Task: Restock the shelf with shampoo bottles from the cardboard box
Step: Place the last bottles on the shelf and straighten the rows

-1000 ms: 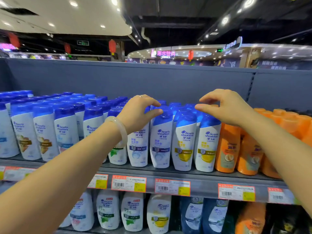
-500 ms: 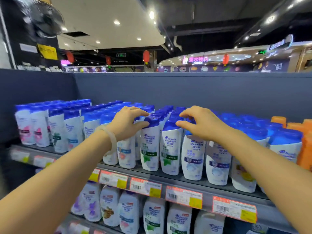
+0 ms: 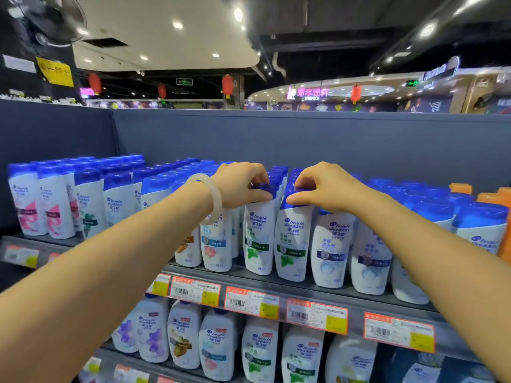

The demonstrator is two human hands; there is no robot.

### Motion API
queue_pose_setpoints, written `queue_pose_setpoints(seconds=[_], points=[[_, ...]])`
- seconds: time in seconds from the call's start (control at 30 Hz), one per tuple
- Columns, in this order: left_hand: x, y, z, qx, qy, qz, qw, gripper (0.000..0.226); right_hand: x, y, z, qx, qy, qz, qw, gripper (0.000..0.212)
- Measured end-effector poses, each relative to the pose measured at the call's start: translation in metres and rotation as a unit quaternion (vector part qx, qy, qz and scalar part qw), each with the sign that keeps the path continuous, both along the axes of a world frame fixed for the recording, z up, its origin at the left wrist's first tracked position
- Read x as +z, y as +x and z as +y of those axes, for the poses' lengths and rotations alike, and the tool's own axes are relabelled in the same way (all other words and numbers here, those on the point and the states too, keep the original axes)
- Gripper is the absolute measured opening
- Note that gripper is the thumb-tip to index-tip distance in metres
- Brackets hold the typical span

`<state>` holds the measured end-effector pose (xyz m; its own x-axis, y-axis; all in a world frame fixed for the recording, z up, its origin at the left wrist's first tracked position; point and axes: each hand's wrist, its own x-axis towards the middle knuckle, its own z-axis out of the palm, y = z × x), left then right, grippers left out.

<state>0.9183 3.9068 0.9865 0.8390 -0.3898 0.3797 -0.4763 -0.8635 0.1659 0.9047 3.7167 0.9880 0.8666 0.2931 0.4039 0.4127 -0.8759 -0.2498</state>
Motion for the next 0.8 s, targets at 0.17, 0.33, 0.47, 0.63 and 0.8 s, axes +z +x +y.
queue_pose_setpoints(seconds=[0.17, 0.33, 0.47, 0.63, 0.8], points=[[0.003, 0.002, 0.001, 0.001, -0.009, 0.018, 1.0, 0.037, 0.0, -0.003, 0.0, 0.006, 0.019, 0.014, 1.0, 0.036], [0.005, -0.002, 0.003, -0.001, -0.013, 0.037, 0.999, 0.034, 0.002, -0.003, -0.002, 0.02, 0.017, 0.02, 0.999, 0.038], [0.006, -0.004, 0.0, 0.01, -0.017, 0.044, 0.999, 0.033, 0.001, 0.0, -0.004, 0.033, 0.016, 0.019, 0.999, 0.038], [0.01, -0.006, -0.005, 0.025, -0.003, 0.051, 0.998, 0.036, 0.0, 0.001, -0.006, 0.043, 0.026, 0.021, 0.999, 0.036], [0.014, -0.008, -0.006, 0.034, 0.008, 0.062, 0.997, 0.039, -0.002, 0.001, -0.007, 0.048, 0.023, 0.019, 0.998, 0.033]])
